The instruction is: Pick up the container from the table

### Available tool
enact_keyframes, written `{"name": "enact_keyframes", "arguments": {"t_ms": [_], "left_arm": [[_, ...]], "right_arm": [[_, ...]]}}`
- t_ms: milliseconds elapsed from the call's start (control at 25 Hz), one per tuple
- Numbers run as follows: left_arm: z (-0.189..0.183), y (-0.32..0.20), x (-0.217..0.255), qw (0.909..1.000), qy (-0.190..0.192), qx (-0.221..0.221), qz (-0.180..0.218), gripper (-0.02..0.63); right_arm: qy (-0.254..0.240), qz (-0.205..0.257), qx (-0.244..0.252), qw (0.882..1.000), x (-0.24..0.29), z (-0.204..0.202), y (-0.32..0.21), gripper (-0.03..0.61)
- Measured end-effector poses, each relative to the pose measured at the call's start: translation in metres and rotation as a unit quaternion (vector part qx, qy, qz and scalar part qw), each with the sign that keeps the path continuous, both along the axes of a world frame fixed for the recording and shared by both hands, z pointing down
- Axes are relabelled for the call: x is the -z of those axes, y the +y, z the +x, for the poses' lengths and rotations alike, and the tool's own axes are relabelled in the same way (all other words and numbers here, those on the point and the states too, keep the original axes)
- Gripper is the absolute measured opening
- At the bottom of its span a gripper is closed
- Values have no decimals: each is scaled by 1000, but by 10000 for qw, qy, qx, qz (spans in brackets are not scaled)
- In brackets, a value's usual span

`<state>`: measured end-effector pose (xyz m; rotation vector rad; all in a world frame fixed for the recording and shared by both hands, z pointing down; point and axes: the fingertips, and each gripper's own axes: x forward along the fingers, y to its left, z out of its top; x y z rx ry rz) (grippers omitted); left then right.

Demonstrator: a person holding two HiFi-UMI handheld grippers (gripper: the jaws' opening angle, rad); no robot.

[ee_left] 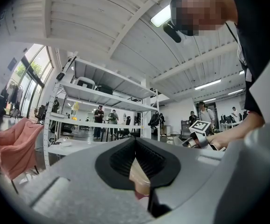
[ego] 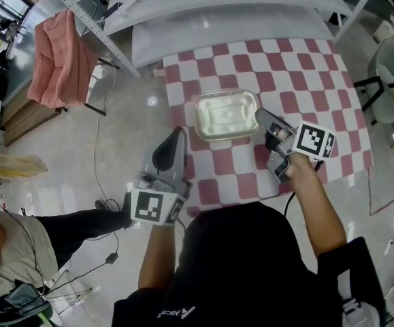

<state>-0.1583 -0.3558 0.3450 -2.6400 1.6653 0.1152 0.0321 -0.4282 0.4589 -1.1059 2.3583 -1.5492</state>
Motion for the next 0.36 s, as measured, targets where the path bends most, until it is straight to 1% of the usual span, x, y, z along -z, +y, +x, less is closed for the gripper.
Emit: {"name": "enact_keyframes", "arguments": {"t_ms": [240,360], "left_arm": [[-2,0,-1,10000,-49,3,8,11],[-3,-1,1,10000,-12,22,1,11]], "right_arm": [[-13,29,6,10000,1,0,-1,48],[52,-32,-40,10000,1,2,-3,48]]}}
